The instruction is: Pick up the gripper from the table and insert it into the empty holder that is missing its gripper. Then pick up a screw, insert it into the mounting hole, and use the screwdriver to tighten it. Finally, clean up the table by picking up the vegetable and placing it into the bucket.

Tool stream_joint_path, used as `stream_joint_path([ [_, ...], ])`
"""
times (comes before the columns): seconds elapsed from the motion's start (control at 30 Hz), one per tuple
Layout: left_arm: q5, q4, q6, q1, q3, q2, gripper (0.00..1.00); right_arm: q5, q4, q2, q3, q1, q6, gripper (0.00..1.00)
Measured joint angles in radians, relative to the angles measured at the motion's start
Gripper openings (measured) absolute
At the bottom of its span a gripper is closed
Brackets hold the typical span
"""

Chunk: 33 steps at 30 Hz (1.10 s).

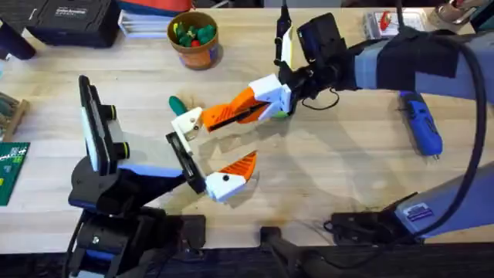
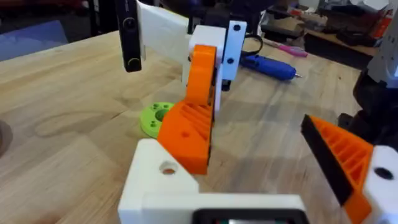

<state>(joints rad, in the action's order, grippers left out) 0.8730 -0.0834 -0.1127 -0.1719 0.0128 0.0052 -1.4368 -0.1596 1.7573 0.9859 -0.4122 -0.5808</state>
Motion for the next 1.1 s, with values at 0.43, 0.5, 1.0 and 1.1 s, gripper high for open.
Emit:
stream_joint_path([
  [0.43,-0.008,0.0,0.0,0.0,0.0,0.0,0.985,0.024,0.17,0.012,0.0,-0.031,-0.095,0.009],
  [0.5,-0.016,0.001,0.0,0.001,0.0,0.0,0.985,0.016,0.234,0.031,-0.001,-0.037,-0.135,0.009],
  [1.0,-0.005,-0.001,-0.019,0.002,0.0,0.0,0.985,-0.047,0.452,0.125,0.019,-0.115,-0.384,0.009],
  [1.1,-0.015,0.0,-0.019,0.003,0.0,0.0,0.985,-0.028,0.452,0.125,0.029,-0.118,-0.402,0.009],
])
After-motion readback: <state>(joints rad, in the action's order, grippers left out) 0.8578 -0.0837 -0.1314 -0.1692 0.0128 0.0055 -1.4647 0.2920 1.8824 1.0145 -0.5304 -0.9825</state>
